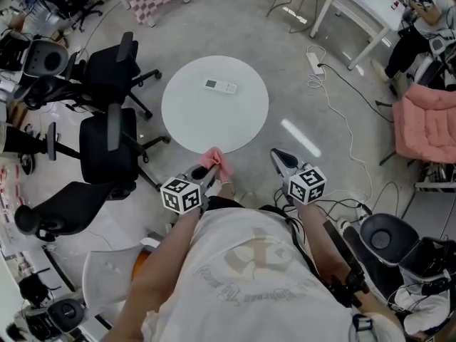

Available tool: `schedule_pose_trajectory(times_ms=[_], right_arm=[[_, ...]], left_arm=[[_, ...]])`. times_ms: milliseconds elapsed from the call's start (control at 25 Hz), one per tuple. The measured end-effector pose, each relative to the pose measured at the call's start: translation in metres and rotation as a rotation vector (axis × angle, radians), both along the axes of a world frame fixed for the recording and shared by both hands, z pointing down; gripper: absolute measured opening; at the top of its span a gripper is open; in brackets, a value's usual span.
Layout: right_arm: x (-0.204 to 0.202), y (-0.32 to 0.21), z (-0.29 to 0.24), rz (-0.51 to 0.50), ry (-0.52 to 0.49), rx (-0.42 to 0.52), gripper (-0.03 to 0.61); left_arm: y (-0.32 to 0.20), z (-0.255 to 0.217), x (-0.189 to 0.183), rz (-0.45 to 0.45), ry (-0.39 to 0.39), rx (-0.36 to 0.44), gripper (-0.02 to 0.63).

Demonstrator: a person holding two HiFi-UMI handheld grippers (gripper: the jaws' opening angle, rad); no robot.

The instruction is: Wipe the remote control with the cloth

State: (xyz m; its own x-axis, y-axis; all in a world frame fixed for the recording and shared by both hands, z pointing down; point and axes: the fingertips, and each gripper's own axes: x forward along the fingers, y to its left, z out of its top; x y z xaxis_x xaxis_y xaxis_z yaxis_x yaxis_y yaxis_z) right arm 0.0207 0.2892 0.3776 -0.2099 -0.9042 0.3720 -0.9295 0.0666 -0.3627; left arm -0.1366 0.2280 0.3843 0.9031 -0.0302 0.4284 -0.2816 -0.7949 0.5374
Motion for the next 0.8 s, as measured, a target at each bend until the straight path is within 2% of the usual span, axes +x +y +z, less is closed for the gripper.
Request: schedule_pose_trajectory(times_ms=[440, 800], right_arm=[[0.02, -0.06, 0.008, 0.017, -0.01, -0.019, 0.008], [0.034, -0.112, 0.007, 0.03, 0.021, -0.057, 0.008]], left_arm=[[-0.063, 0.007, 0.02, 0.017, -0.009, -0.014, 0.018], [-0.116, 0.009, 0.057, 0.114, 0.013, -0.034, 0.02]])
